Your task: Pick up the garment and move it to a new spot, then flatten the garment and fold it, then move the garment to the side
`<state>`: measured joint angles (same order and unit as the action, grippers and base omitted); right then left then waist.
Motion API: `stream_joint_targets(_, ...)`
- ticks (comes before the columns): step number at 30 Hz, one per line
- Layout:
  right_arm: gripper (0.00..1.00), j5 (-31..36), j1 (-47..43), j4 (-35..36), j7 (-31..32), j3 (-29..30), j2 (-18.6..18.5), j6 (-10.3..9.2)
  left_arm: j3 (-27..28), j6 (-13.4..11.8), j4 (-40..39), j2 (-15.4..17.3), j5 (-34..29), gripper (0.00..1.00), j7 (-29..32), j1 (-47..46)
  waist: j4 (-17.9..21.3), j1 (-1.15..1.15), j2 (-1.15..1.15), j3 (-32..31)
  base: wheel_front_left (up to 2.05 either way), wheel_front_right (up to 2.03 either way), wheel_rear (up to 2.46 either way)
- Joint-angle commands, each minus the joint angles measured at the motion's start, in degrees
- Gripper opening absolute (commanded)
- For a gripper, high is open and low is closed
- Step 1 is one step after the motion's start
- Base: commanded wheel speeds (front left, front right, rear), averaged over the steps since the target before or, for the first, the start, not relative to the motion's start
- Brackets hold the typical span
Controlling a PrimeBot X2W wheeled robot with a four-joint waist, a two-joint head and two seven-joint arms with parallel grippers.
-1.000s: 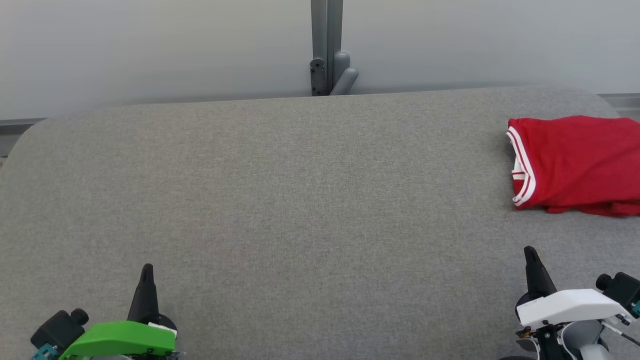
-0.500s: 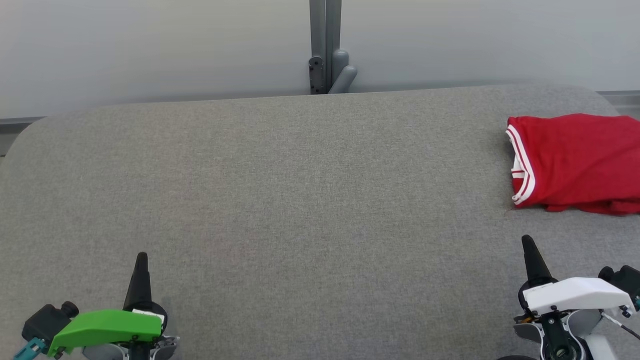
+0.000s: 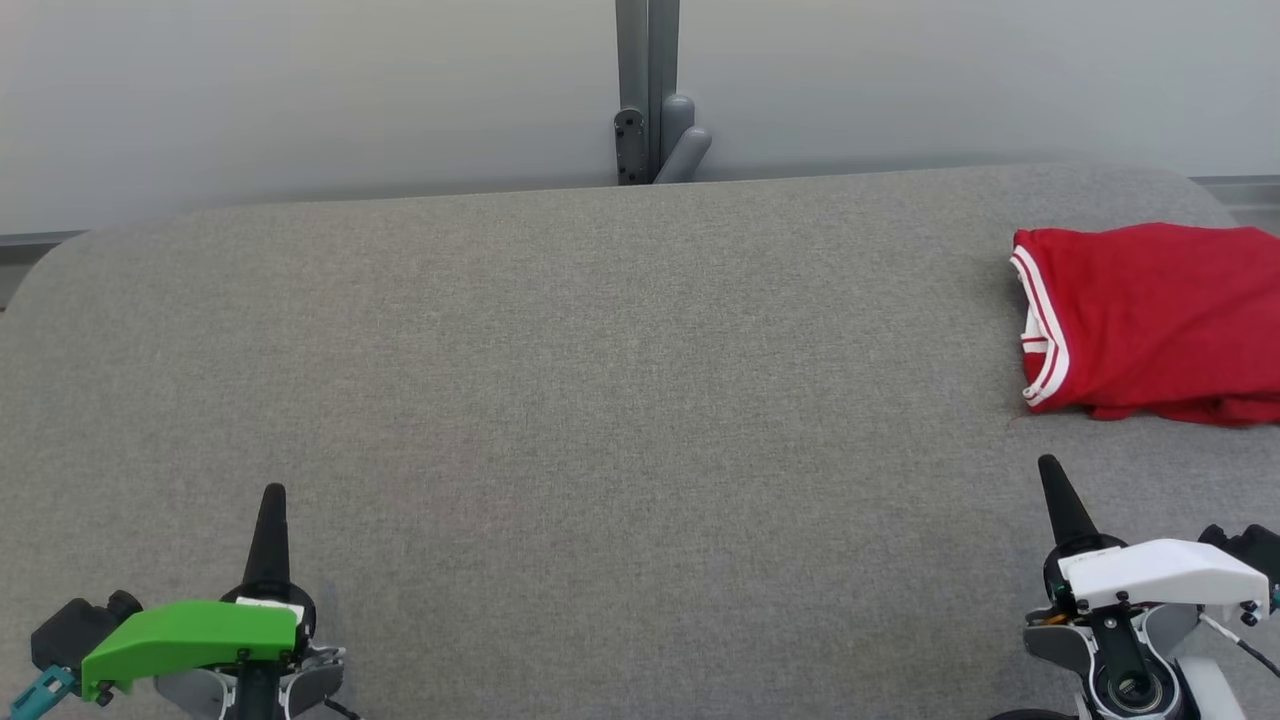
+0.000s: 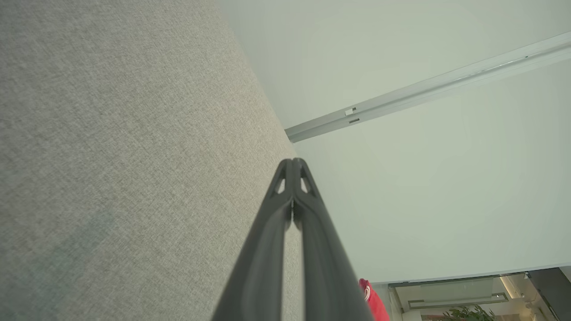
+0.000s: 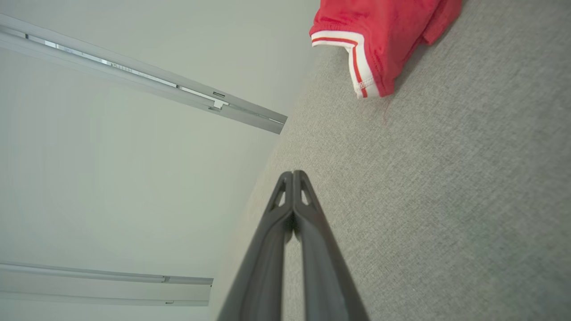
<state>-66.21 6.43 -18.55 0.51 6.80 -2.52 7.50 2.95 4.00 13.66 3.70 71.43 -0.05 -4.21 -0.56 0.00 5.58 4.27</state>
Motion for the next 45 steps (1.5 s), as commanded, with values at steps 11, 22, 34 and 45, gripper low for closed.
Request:
stream_joint_targets(11,0.00,-7.76,2.42,0.00,1.77,-0.07,-0.55,0.00,1.10,-0.59,-0.59,0.31,6.62,0.00,1.71,-2.70,0.14,0.00,0.00,0.27,0.00,0.00,0.00)
stream_joint_targets(22,0.00,-13.69,3.44,-0.17,3.10,-0.16,-0.69,0.00,1.81,-1.00,-0.80,0.27,11.28,0.00,3.06,-3.76,0.27,0.00,0.00,0.51,0.00,0.00,0.00)
stream_joint_targets(34,0.00,-19.06,4.39,-0.36,4.22,-0.28,-0.83,0.00,2.35,-1.22,-0.96,0.22,15.80,0.00,4.37,-4.67,0.40,0.00,0.00,0.75,0.00,0.00,0.00)
stream_joint_targets(45,0.00,-24.11,5.16,-0.51,5.27,-0.43,-1.02,-0.01,3.00,-1.44,-1.11,0.15,19.91,0.00,5.48,-5.46,0.53,0.00,0.00,1.00,0.00,0.00,0.00)
